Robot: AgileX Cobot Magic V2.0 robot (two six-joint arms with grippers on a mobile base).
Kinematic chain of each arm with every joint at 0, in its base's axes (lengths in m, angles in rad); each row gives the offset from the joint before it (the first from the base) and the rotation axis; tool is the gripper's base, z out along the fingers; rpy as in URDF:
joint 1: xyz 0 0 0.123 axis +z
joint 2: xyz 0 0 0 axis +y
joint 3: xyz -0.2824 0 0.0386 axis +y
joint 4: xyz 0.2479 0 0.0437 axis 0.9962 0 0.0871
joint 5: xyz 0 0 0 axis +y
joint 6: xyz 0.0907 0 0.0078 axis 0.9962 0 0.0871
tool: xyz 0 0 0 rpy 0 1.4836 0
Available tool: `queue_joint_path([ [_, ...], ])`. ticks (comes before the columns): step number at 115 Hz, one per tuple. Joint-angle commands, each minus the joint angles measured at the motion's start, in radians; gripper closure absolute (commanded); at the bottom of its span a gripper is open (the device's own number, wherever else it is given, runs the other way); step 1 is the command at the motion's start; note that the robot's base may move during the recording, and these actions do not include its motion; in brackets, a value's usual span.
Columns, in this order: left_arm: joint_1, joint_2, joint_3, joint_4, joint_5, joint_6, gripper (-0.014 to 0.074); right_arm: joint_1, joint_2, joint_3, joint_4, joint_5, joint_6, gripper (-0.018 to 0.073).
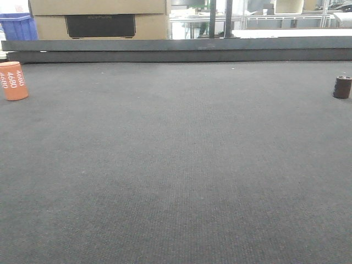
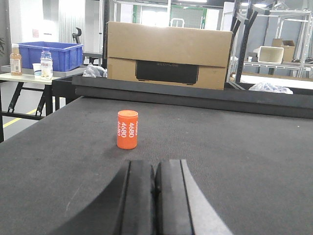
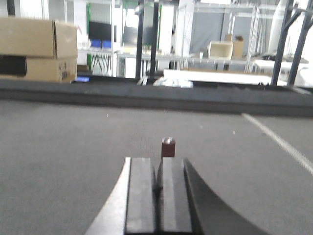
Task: Place cylindrical capacitor in blue bin on shelf
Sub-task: 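Reach the right gripper down toward the dark brown capacitor, then close the right gripper on the brown capacitor and lift it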
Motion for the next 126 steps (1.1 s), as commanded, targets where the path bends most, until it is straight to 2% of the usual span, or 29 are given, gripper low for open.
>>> queue_joint_path([
  [1, 0.002, -0.005, -0.003, 0.004, -0.108, -0.008, 0.0707, -0.004, -0.003, 0.000, -0.005, -0.020, -0.002, 0.0712],
  [9, 0.002, -0.005, -0.003, 0.004, -0.153, -0.008, 0.0707, -0.004, -0.003, -0.051, -0.005, 0.018, -0.002, 0.0712],
  [30, 0.002, -0.003, -0.118, 0.004, -0.151, -0.008, 0.0707, -0.004, -0.002, -0.312, -0.006, 0.142, -0.002, 0.0712],
  [42, 0.002, 0.050, -0.210, 0.004, -0.113, -0.008, 0.0707, -0.004, 0.096, -0.482, -0.008, 0.237, -0.002, 0.0674],
  [53, 0.002, 0.118, -0.300, 0.004, -0.037, -0.008, 0.0707, -0.002, 0.218, -0.608, -0.008, 0.280, -0.002, 0.0550],
  [72, -0.003, 0.238, -0.404, 0.002, 0.032, -0.008, 0.0694, -0.002, 0.468, -0.773, -0.008, 0.310, -0.002, 0.0184],
  [80, -0.009, 0.279, -0.425, -0.031, 0.047, -0.008, 0.0635, -0.002, 0.575, -0.816, -0.008, 0.310, -0.002, 0.0087],
  [86, -0.014, 0.300, -0.429, -0.051, 0.047, -0.008, 0.0563, -0.002, 0.651, -0.837, -0.008, 0.298, -0.002, 0.0057],
  [89, -0.018, 0.306, -0.429, -0.064, 0.053, -0.008, 0.0542, -0.002, 0.682, -0.844, -0.008, 0.294, -0.002, 0.0052],
  [90, -0.020, 0.310, -0.429, -0.073, 0.053, -0.008, 0.0508, -0.002, 0.703, -0.849, -0.008, 0.291, -0.002, 0.0050],
  [100, -0.029, 0.318, -0.429, -0.127, 0.053, -0.008, 0.0377, -0.002, 0.822, -0.866, -0.011, 0.261, -0.002, 0.0051],
  [110, -0.029, 0.318, -0.429, -0.146, 0.055, -0.008, 0.0248, -0.002, 0.947, -0.870, -0.011, 0.192, -0.002, 0.0052],
  [126, -0.029, 0.318, -0.429, -0.146, 0.064, -0.008, 0.0160, -0.017, 1.148, -0.870, -0.011, 0.045, -0.002, 0.0052],
])
